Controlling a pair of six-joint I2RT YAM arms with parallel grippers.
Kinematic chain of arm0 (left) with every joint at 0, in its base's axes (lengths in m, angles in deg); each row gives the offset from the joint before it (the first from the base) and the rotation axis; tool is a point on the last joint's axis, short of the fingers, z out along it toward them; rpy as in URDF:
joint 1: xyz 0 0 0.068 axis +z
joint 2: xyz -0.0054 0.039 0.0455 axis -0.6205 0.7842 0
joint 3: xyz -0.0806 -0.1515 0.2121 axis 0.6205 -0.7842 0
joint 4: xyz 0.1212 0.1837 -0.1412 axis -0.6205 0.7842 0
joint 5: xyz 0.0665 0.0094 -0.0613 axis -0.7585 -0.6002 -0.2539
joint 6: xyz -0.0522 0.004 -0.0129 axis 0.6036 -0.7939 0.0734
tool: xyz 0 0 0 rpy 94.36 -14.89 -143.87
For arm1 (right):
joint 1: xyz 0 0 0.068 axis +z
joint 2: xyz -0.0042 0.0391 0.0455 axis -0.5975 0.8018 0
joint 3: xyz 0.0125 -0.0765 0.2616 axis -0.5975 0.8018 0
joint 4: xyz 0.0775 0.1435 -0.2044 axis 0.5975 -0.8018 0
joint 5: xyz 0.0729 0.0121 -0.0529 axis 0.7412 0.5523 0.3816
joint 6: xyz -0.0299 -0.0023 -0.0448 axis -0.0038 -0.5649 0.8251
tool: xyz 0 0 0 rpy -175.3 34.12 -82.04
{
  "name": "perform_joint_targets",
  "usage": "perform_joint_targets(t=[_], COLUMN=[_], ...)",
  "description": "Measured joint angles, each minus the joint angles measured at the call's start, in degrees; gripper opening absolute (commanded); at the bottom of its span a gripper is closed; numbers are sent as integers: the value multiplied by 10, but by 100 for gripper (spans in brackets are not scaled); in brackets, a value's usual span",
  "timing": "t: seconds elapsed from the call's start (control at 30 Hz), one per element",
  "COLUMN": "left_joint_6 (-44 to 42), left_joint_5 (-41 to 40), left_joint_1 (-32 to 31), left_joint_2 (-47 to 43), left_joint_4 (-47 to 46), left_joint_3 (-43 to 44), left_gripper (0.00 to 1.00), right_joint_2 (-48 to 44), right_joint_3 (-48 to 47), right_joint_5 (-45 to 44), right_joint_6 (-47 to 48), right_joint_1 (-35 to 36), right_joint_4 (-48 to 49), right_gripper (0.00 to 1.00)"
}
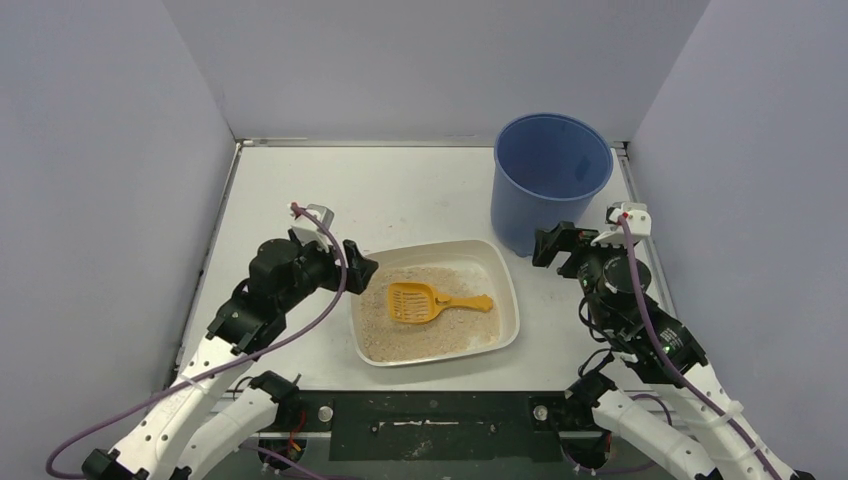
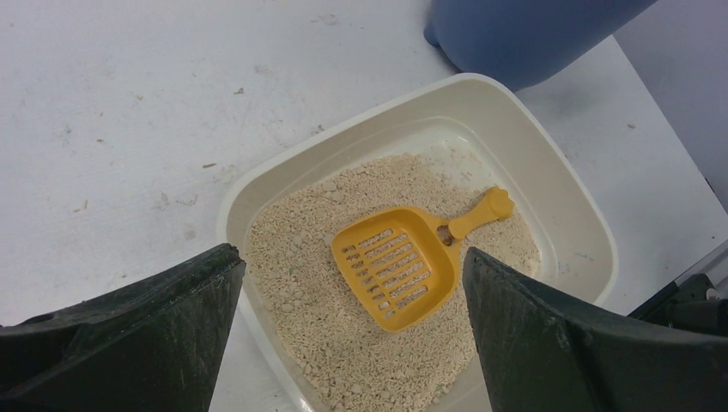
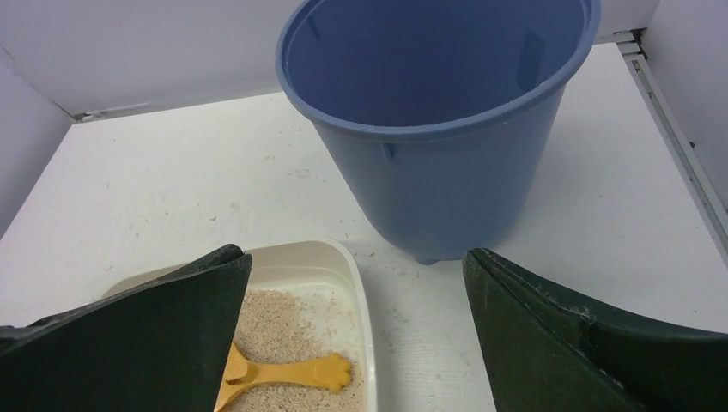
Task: Clean the litter box
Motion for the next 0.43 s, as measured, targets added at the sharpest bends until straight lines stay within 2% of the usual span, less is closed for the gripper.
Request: perform_joint_targets(t=[0.43], left_joint_6=[-4], left_joint_5=[-30], left_joint_1=[6], left_joint_2=[-55], left_joint_4=[-29], left_joint_3=[-9], left_gripper=[97], right_joint_2=[-9], right_joint_3=[35], right_joint_5=[-2], right_joint_6=[25], right_joint_1=[0], right_joint_4=[4], right_gripper=[100])
